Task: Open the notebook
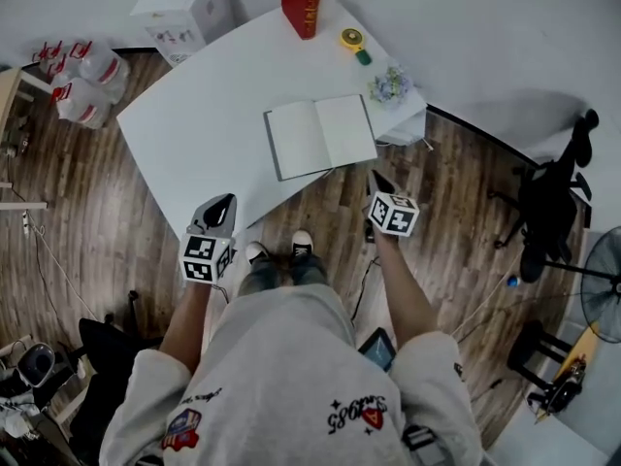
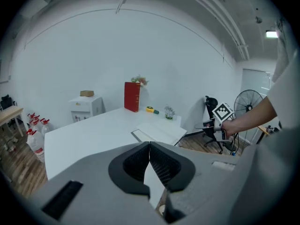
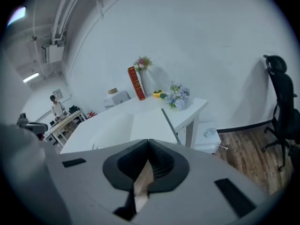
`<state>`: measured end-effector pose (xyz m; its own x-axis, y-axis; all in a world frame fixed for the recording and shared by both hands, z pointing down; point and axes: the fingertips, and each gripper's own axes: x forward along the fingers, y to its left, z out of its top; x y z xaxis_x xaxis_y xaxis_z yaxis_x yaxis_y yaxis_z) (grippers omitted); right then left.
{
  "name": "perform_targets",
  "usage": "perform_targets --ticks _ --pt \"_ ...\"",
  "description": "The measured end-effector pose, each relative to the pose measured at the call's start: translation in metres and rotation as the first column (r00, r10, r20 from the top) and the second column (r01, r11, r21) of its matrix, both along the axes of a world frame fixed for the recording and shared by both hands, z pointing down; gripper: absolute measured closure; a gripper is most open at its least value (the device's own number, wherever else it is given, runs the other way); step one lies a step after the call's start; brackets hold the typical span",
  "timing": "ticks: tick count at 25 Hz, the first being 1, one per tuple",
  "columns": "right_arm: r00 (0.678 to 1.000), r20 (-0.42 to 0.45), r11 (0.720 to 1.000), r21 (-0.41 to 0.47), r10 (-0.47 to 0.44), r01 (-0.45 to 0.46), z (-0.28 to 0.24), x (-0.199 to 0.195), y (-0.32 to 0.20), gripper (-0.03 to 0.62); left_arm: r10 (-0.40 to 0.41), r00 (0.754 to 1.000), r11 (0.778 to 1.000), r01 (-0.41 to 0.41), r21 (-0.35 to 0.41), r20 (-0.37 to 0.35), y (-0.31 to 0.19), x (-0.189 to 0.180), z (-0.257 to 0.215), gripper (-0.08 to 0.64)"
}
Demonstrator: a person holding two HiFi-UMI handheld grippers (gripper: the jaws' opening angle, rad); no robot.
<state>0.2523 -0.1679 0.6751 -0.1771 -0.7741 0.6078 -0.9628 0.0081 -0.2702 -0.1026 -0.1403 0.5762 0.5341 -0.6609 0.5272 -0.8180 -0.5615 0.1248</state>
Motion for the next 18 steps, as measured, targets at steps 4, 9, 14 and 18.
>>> perform_targets --ticks 4,9,14,18 --pt "0.997 -0.062 0.997 0.05 -0.054 0.057 -0.029 -0.017 0.003 0.589 0.042 0.999 0.998 -0.041 0.047 -0.017 -0.012 0.015 -0.015 0.555" --pt "0.994 -0.086 0.986 0.143 -0.073 0.085 -0.076 -0.037 0.004 0.589 0.085 0.995 0.991 -0.08 0.109 -0.044 -0.026 0.033 -0.045 0.555" --pt "0.986 -0.125 0.961 0.241 -0.111 0.138 -0.127 -0.054 0.002 0.589 0.12 0.99 0.978 -0.106 0.178 -0.071 -0.039 0.044 -0.077 0.555" --pt "0.978 -0.174 0.934 0.318 -0.113 0.164 -0.169 -0.064 0.005 0.589 0.146 0.985 0.967 -0.123 0.223 -0.09 -0.042 0.048 -0.101 0.555"
